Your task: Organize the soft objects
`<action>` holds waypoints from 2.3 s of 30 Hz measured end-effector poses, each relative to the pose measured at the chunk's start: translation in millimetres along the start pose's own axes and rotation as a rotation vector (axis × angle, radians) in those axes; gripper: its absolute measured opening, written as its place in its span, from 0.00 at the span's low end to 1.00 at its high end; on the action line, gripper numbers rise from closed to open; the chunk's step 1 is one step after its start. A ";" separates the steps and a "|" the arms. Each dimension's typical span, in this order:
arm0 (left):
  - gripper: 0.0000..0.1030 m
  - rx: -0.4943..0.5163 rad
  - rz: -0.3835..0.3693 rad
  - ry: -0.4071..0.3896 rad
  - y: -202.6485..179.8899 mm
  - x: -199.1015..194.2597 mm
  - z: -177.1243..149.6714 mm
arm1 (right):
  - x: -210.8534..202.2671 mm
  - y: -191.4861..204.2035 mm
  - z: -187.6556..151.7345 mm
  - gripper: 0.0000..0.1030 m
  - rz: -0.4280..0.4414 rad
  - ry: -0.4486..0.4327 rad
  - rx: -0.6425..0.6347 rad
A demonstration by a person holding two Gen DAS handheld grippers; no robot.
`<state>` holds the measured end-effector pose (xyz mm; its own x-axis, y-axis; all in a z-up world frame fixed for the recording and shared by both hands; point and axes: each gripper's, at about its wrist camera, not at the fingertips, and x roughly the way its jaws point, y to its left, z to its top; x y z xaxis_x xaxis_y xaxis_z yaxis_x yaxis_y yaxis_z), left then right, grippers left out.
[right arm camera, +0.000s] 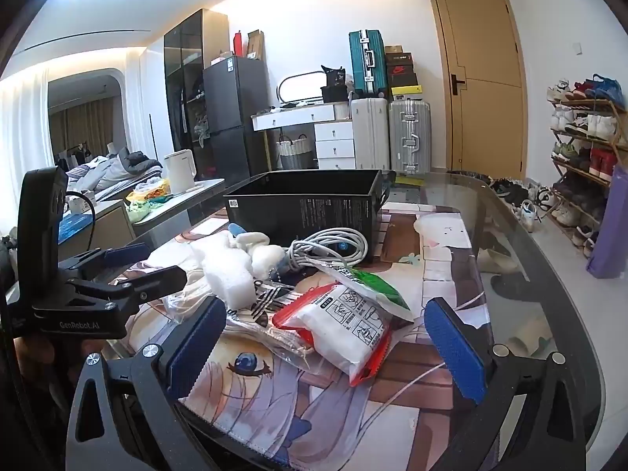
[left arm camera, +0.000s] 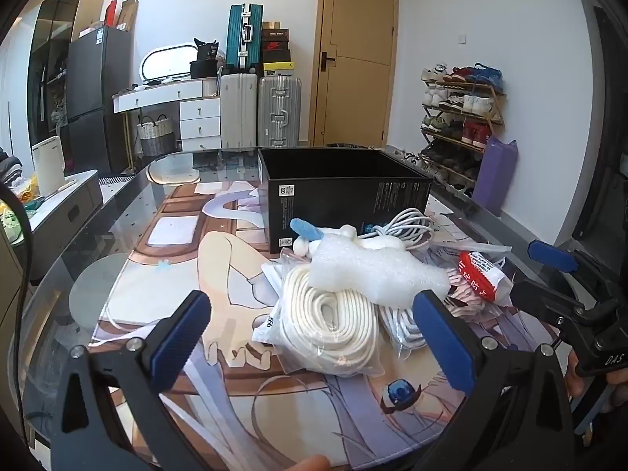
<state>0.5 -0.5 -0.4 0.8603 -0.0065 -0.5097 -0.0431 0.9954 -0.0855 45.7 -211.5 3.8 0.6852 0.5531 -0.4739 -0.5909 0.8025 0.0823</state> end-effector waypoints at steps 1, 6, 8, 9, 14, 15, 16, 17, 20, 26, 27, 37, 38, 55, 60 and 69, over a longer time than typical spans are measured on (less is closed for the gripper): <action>1.00 0.002 -0.002 0.003 -0.2 0.5 0.1 | 0.0 0.5 0.1 1.00 -0.001 -0.001 0.001; 1.00 0.004 0.014 -0.015 -4.6 -4.0 -1.3 | -2.3 0.7 1.2 1.00 0.007 -0.002 0.006; 1.00 0.001 0.015 -0.013 -6.5 -5.0 -1.6 | -2.5 0.4 1.3 1.00 0.006 -0.002 0.007; 1.00 0.001 0.008 -0.014 -1.9 -3.1 -0.4 | -3.2 0.5 1.7 1.00 0.006 -0.002 0.008; 1.00 -0.003 0.008 -0.011 0.4 -2.0 -0.5 | 1.0 0.1 -2.4 1.00 0.007 0.000 0.006; 1.00 -0.004 0.006 -0.010 2.2 -1.4 0.3 | 0.8 0.2 -2.4 1.00 0.007 0.000 0.006; 1.00 -0.005 0.006 -0.010 2.4 -1.3 0.2 | 0.8 0.1 -2.3 1.00 0.006 0.000 0.006; 1.00 -0.004 0.009 -0.012 1.4 -1.6 0.0 | 0.9 0.0 -2.2 1.00 0.007 0.001 0.006; 1.00 -0.010 0.008 -0.007 3.3 0.1 -0.1 | 0.7 0.1 -2.2 1.00 0.008 0.002 0.005; 1.00 -0.009 0.008 -0.008 4.1 1.2 -0.4 | 3.3 2.3 -3.4 1.00 0.007 0.005 0.004; 1.00 -0.009 0.009 -0.008 4.1 1.4 -0.6 | 3.4 2.4 -3.4 1.00 0.007 0.005 0.005; 1.00 -0.013 0.011 -0.012 5.9 2.4 -1.2 | 4.0 2.1 -4.3 1.00 0.007 0.008 0.004; 1.00 -0.015 0.011 -0.012 6.7 2.8 -1.2 | 4.1 2.2 -4.3 1.00 0.006 0.008 0.004; 1.00 -0.018 0.015 -0.001 11.0 5.7 -1.7 | 9.2 -1.7 -4.8 1.00 0.000 0.030 0.020; 1.00 -0.018 0.015 -0.001 11.2 6.8 -2.1 | 5.4 -6.2 -4.5 1.00 -0.006 0.034 0.025; 1.00 -0.019 0.017 0.000 10.7 6.9 -2.7 | 12.1 -12.2 -6.0 1.00 -0.030 0.063 0.045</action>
<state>4.6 9.9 -7.2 0.8596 0.0105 -0.5108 -0.0674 0.9934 -0.0929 58.6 -216.0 -8.2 0.6733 0.5147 -0.5308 -0.5496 0.8286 0.1063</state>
